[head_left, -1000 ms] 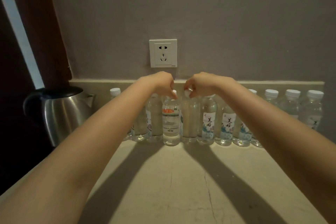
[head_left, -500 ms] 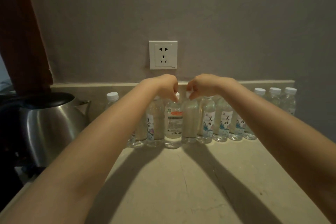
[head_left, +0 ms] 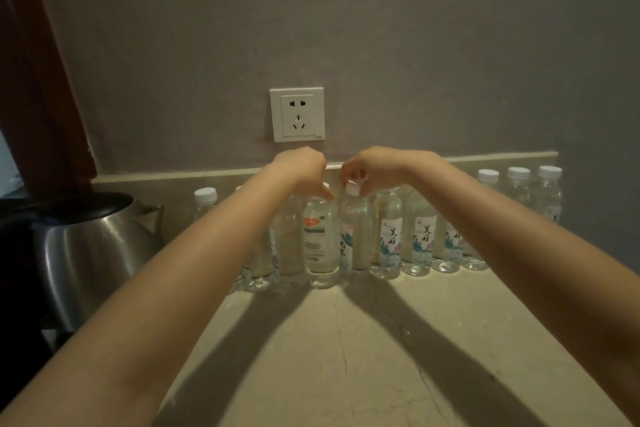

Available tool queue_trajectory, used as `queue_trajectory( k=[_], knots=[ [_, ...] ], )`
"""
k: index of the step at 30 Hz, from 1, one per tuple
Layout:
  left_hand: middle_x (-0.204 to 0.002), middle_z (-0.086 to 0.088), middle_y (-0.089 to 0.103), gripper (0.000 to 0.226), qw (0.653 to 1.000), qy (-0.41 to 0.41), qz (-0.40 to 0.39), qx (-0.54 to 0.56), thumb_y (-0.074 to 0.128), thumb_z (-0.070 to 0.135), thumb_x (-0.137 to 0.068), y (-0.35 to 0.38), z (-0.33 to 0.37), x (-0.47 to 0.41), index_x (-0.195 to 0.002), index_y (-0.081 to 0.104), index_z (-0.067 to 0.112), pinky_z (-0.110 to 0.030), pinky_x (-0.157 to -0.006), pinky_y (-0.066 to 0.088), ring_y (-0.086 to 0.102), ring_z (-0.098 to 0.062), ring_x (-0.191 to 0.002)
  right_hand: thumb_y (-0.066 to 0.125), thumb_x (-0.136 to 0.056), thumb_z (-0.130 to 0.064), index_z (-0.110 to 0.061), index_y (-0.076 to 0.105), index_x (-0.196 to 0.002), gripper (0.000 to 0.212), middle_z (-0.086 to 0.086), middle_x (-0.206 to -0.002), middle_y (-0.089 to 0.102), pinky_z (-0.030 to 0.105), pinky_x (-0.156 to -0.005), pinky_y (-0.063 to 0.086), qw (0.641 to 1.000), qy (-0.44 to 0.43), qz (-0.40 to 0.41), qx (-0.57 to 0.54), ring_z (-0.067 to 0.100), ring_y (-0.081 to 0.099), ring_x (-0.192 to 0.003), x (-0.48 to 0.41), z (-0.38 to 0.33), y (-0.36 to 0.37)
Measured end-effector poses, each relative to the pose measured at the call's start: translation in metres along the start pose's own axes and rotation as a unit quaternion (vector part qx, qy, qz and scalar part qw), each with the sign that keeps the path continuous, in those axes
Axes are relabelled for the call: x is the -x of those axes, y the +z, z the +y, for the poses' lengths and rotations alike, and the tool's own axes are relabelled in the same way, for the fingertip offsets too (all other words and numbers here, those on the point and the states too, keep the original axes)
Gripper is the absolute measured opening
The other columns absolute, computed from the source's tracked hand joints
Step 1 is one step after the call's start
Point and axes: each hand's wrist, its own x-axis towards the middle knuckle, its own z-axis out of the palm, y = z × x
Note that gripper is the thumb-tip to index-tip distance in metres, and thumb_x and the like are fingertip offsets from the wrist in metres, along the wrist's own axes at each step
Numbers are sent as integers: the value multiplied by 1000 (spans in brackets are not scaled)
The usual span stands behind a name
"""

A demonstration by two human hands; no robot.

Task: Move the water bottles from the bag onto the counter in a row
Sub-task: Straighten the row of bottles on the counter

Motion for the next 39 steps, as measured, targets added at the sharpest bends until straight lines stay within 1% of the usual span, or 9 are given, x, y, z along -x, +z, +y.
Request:
queue_trajectory(
  k=[5, 8, 14, 17, 19, 21, 24, 31, 39],
  knots=[
    [-64, 3, 49, 46, 999, -38, -1, 10, 64, 55, -80, -2, 4, -1, -60, 44, 18, -27, -52, 36, 48, -16, -58, 58, -83, -54, -28, 62, -115, 41, -1, -109, 64, 36, -83, 50, 997, 61, 19, 37, 23, 59, -97, -4, 2, -4],
    [-60, 0, 48, 47, 999, -41, -19, 31, 66, 50, -80, -5, 4, -3, -57, 46, 14, -27, -49, 33, 45, -16, -52, 56, -86, -48, -20, 67, -105, 36, 3, -92, 69, 31, -68, 46, 995, 46, 12, 90, 23, 62, -85, -10, -2, 2],
    [-58, 0, 45, 31, 995, 21, -68, 63, 63, 24, -81, -5, -3, -6, -56, 48, 15, -27, -52, 34, 41, -18, -54, 60, -88, -25, -32, 57, -120, 33, -5, -110, 59, 33, -78, 45, 998, 10, -19, 53, 19, 54, -95, -6, 4, -2],
    [-72, -3, 48, 9, 994, 39, -71, 76, 58, 21, -79, 0, -10, -6, -71, 55, 18, -32, -59, 37, 41, -20, -64, 61, -87, -18, -32, 57, -121, 37, -2, -117, 59, 39, -89, 48, 999, -12, -17, 29, 22, 56, -102, -8, 7, 0],
    [-73, -1, 51, 13, 993, 32, -59, 100, 63, 28, -79, 1, -14, -7, -77, 59, 16, -31, -60, 38, 45, -20, -66, 63, -85, -24, -33, 56, -124, 41, -2, -116, 59, 42, -92, 48, 1000, 0, -16, 11, 22, 56, -103, -10, 10, 0],
    [-69, -1, 55, 35, 993, 3, -29, 113, 67, 45, -77, 0, -14, -8, -74, 61, 11, -30, -56, 40, 50, -20, -63, 65, -82, -36, -33, 56, -123, 43, -2, -112, 60, 42, -91, 49, 1000, 22, -8, 3, 23, 57, -101, -11, 12, 1],
    [-63, 0, 54, 52, 997, -51, 9, 49, 63, 62, -75, 0, -5, -11, -66, 55, 12, -27, -47, 34, 50, -16, -55, 63, -82, -44, -22, 63, -112, 37, 2, -104, 66, 41, -83, 52, 999, 21, 9, 40, 25, 60, -94, -15, 11, 6],
    [-68, 0, 50, 37, 996, -25, -55, 64, 64, 44, -83, -2, 0, -17, -66, 50, 15, -28, -51, 35, 46, -15, -57, 65, -83, -41, -16, 65, -106, 34, 6, -96, 67, 35, -70, 47, 999, 18, 20, 36, 24, 59, -85, -15, 13, 9],
    [-95, -10, 64, 21, 993, 66, -98, 26, 59, 17, -85, -12, 0, -6, -102, 67, 7, -36, -73, 48, 53, -22, -78, 65, -81, -42, -20, 66, -105, 33, 3, -95, 68, 36, -72, 49, 999, 25, 35, 19, 25, 61, -87, -16, 15, 12]
  ],
)
